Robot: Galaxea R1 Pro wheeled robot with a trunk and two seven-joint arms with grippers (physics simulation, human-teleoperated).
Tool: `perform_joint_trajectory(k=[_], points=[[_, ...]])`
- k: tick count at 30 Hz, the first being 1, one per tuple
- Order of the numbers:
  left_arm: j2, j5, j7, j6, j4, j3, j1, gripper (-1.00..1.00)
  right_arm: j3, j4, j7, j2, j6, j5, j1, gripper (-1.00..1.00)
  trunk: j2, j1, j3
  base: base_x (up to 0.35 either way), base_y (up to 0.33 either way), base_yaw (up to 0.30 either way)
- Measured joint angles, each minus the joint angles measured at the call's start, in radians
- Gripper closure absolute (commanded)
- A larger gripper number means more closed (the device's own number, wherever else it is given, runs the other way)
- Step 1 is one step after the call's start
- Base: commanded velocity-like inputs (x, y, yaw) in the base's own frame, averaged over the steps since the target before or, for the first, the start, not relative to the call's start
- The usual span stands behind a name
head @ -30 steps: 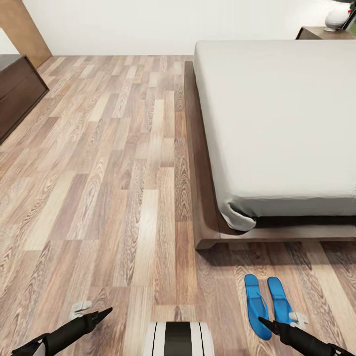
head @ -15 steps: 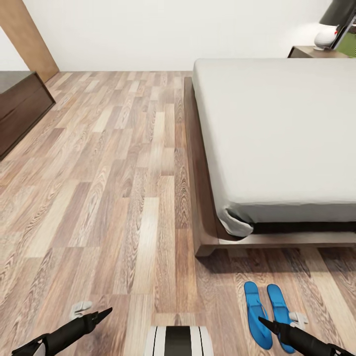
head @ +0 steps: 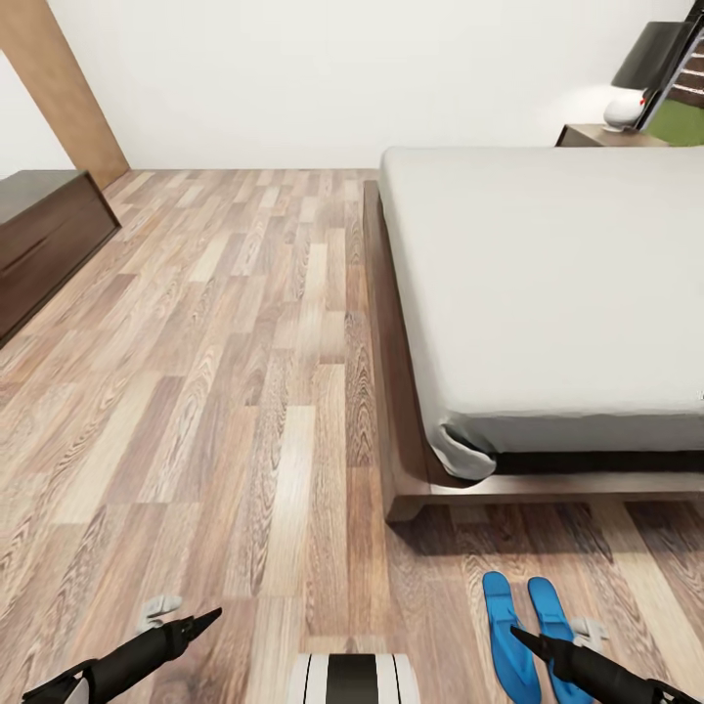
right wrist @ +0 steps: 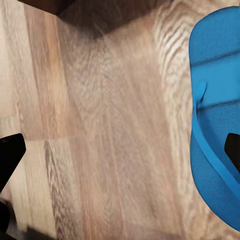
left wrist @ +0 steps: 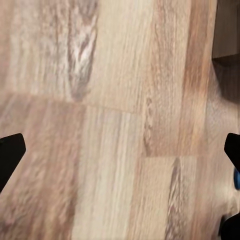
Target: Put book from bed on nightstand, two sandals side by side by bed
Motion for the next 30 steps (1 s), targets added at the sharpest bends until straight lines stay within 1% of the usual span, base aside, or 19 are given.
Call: perform_joint_trajectory(k=[7, 9, 12, 18, 25, 28, 30], points=[[0.001, -0.001, 0.0, 0.0, -0.001, 0.0, 0.0, -1.0, 0.001, 0.0, 0.0, 0.001, 0.0, 0.0, 0.0, -1.0, 0.002, -0.003, 0.027, 0.0, 0.0, 0.0], [0.001, -0.001, 0.001, 0.0, -0.001, 0.0, 0.0, -1.0, 0.002, 0.001, -0.001, 0.006, 0.0, 0.0, 0.0, -1.0, 0.002, -0.004, 0.035, 0.0, 0.0, 0.0], [0.0, -0.001, 0.001, 0.0, -0.001, -0.001, 0.0, -1.0, 0.001, 0.001, -0.002, 0.007, 0.0, 0.0, 0.0, -1.0, 0.003, -0.005, 0.046, 0.0, 0.0, 0.0], [-0.004, -0.002, 0.038, 0.0, -0.001, -0.004, 0.001, -1.0, 0.001, 0.004, -0.005, 0.009, 0.0, 0.003, 0.0, -1.0, 0.004, -0.008, 0.07, 0.0, 0.0, 0.0], [-0.007, -0.002, 0.052, 0.0, -0.001, -0.005, 0.001, -1.0, 0.0, 0.033, -0.006, 0.01, -0.001, 0.006, 0.0, -1.0, 0.006, -0.011, 0.097, 0.0, 0.0, 0.0], [-0.012, -0.003, 0.053, 0.0, -0.001, -0.005, 0.001, -1.0, 0.001, 0.038, -0.033, 0.011, -0.001, 0.008, 0.0, -1.0, 0.007, -0.013, 0.108, 0.0, 0.0, 0.0], [-0.019, -0.003, 0.057, -0.001, 0.0, -0.005, 0.001, -1.0, 0.001, 0.045, -0.073, 0.014, -0.002, 0.009, 0.0, -1.0, 0.007, -0.013, 0.116, 0.0, 0.0, 0.0]])
